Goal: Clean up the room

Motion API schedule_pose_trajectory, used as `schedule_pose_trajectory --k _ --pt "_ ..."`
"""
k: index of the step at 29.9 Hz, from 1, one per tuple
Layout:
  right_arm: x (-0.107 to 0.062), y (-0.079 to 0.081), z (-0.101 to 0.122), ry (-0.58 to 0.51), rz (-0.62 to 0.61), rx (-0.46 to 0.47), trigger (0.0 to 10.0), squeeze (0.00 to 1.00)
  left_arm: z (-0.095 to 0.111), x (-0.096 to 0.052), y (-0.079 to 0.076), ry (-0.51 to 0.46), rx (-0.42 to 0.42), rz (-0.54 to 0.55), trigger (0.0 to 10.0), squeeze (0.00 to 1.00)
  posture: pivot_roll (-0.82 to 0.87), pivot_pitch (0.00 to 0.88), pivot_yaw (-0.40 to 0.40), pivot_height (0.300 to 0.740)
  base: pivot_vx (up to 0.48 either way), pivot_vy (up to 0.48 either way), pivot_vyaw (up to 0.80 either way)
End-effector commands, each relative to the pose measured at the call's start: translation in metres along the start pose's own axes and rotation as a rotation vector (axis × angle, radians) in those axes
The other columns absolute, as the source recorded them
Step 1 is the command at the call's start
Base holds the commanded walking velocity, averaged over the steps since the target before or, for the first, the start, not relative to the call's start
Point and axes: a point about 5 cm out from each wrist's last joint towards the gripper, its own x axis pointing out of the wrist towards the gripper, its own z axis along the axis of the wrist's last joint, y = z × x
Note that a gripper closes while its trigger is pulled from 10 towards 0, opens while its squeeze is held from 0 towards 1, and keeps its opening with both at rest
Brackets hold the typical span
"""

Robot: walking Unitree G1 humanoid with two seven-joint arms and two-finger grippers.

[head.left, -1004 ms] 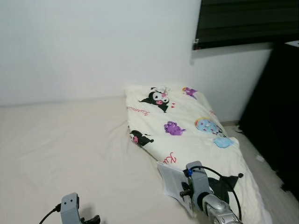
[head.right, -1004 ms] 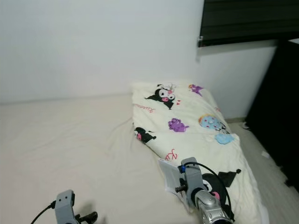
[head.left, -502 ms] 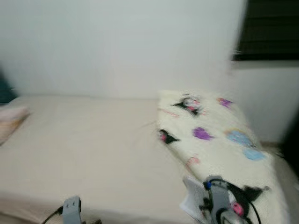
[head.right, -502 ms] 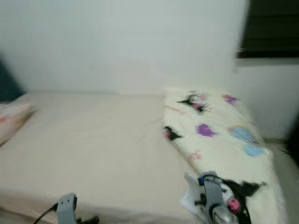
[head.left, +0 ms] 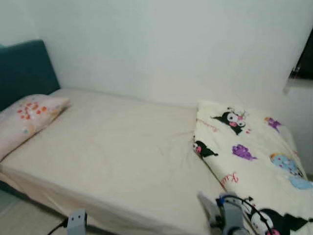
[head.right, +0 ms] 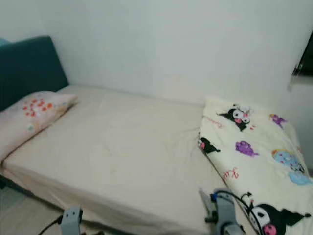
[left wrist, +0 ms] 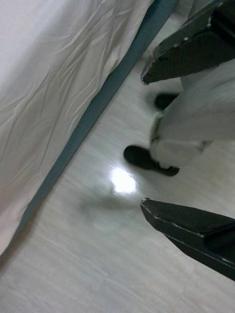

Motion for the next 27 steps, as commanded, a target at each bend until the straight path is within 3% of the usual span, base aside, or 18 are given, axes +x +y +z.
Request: schedule_pose_trajectory --k 1,7,12,27 --pt "0.001 0.004 -0.001 0.005 0.026 0.008 10.0 0.0 -0.001 -0.001 0.002 0.005 0.011 0.001 10.0 0.0 0.02 0.026 0.035 0.731 0.0 0.0 0.76" --pt "0.005 0.009 0.018 -0.074 0.047 -0.001 10.0 0.0 -0.001 0.0 0.0 0.005 0.011 -0.003 10.0 0.0 0.02 0.024 0.034 0.731 0.0 0.0 0.76" --pt "0.01 0.018 0.045 -0.176 0.089 -0.063 10.0 0.0 -0.001 0.0 -0.001 0.006 0.012 -0.009 10.0 0.0 0.02 0.024 0.034 0.731 0.0 0.0 0.76" --pt "0.012 0.028 0.062 -0.243 0.146 -0.088 10.0 0.0 -0.002 0.001 -0.003 0.013 0.017 -0.021 10.0 0.0 0.02 0.014 0.027 0.731 0.0 0.0 0.75"
